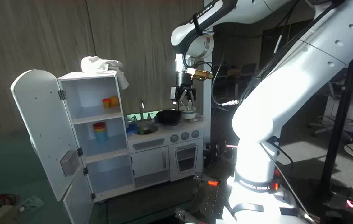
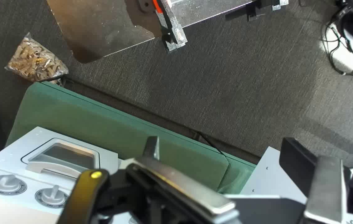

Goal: Pick the spoon from the white bowl and place it in the sink, pick the white bowl and pour some of the substance it contains into the sink

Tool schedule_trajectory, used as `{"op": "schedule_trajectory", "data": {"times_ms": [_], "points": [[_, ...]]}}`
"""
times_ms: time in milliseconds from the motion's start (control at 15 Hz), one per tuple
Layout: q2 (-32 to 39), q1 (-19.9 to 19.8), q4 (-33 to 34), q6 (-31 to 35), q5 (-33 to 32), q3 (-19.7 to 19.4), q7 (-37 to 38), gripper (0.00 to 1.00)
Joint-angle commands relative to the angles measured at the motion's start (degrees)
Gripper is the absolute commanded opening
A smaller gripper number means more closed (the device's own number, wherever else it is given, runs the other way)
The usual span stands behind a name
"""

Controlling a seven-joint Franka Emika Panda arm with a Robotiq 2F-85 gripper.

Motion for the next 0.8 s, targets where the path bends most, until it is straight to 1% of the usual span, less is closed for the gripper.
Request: {"op": "schedule_trajectory", "data": {"times_ms": [0, 600, 667, 733], "points": [[0.3, -1.3, 0.2, -0.1, 0.7, 1.2, -0.6, 1.00], [0.1, -1.3, 0.3, -0.1, 0.7, 1.1, -0.6, 1.00], [2.3, -1.8, 1.2, 3.2, 0.5, 1.6, 2.1, 1.00], [3.8, -2.1, 2.2, 5.0, 1.0, 1.4, 3.4, 1.00]]}}
